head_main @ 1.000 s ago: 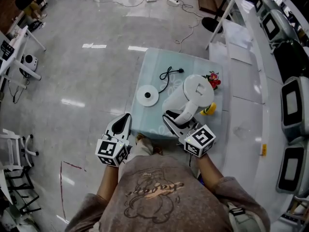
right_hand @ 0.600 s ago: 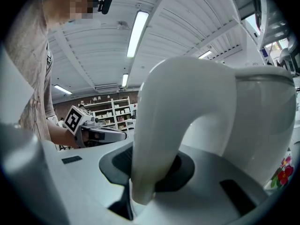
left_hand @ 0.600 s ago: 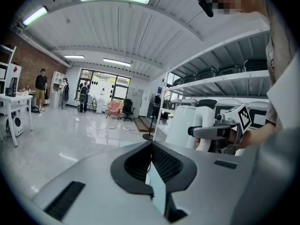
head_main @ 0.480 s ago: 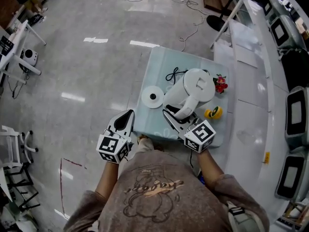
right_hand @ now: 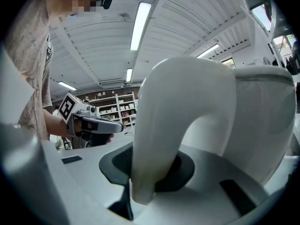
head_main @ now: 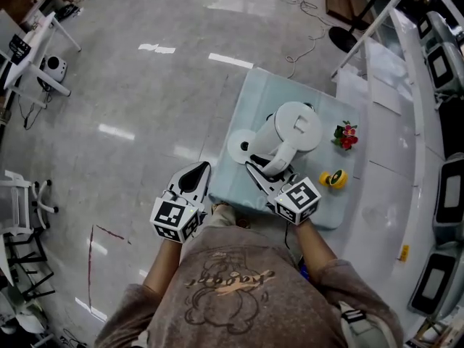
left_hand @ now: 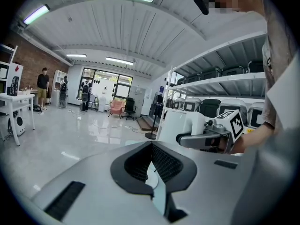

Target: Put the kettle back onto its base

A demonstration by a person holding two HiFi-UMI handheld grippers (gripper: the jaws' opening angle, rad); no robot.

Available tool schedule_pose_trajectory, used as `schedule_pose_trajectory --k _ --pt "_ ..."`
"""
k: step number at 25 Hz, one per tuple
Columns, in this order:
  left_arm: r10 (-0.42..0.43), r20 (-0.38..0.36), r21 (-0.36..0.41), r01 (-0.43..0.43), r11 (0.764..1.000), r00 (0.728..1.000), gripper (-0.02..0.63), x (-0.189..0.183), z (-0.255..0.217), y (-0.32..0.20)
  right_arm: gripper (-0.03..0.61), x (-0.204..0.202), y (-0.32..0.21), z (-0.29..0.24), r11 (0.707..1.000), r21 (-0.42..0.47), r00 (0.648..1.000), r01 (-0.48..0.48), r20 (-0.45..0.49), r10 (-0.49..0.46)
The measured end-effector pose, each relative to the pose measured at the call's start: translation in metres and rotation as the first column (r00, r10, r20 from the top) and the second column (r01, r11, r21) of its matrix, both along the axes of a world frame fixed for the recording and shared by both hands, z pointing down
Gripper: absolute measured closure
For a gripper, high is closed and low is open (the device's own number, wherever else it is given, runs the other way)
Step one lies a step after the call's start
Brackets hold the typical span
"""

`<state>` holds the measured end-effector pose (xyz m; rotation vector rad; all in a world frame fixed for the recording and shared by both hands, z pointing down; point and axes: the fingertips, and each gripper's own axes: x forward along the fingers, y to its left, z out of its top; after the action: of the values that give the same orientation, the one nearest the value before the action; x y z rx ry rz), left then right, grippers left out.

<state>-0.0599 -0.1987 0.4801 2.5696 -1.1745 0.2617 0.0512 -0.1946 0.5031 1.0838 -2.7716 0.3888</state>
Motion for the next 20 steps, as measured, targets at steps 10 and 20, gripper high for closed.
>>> schedule_pose_trajectory --k 10,20 --pt "-0.029 0.025 -0.007 0.03 1.0 0.999 0.592 -0.021 0.011 -0.011 0.492 -0.024 -0.026 0.044 0.999 -0.044 0.999 0.02 -0.047 -0.022" --pt "-0.056 0.04 -0.046 0.058 0.997 0.998 0.592 -0.042 0.025 -0.015 0.491 -0.053 -0.039 0.083 0.996 -0.06 0.992 0.07 -0.097 -0.076"
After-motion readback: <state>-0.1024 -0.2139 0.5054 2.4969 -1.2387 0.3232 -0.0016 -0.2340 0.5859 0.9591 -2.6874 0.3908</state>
